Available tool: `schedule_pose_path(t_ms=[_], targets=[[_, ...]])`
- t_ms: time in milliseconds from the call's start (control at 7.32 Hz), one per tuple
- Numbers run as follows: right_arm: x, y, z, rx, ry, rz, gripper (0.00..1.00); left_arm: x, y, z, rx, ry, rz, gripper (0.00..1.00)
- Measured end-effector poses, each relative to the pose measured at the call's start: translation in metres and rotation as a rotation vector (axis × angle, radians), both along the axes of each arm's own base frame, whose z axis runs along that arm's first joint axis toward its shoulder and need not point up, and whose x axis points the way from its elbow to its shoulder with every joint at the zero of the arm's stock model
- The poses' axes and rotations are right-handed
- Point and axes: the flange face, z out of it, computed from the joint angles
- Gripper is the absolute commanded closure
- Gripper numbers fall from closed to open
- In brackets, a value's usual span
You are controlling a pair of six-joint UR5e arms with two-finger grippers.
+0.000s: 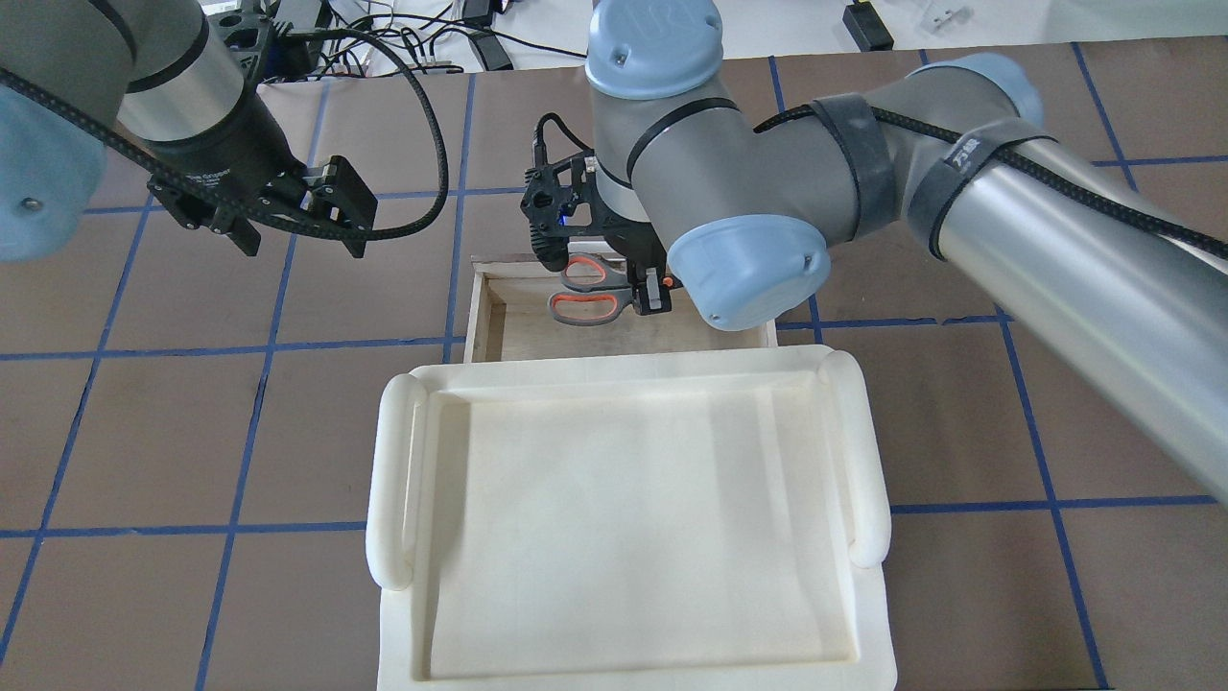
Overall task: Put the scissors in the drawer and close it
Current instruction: 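Lower the scissors into the open drawer and open the right gripper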
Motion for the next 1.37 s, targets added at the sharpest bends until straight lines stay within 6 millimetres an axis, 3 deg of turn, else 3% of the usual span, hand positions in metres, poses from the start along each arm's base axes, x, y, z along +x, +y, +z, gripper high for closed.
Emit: schedule_pose_path(t_ms=[410, 1366], targets=[[0.016, 0.003, -0.02, 0.038, -0.002, -0.002, 1.0, 0.0, 0.0, -0.001, 0.002, -0.005, -0.001, 0.0], [0.024, -0.001, -0.051, 0.087, 0.019, 0.002, 1.0, -0.002, -0.001, 0.001, -0.008, 0.018, -0.004, 0.0]])
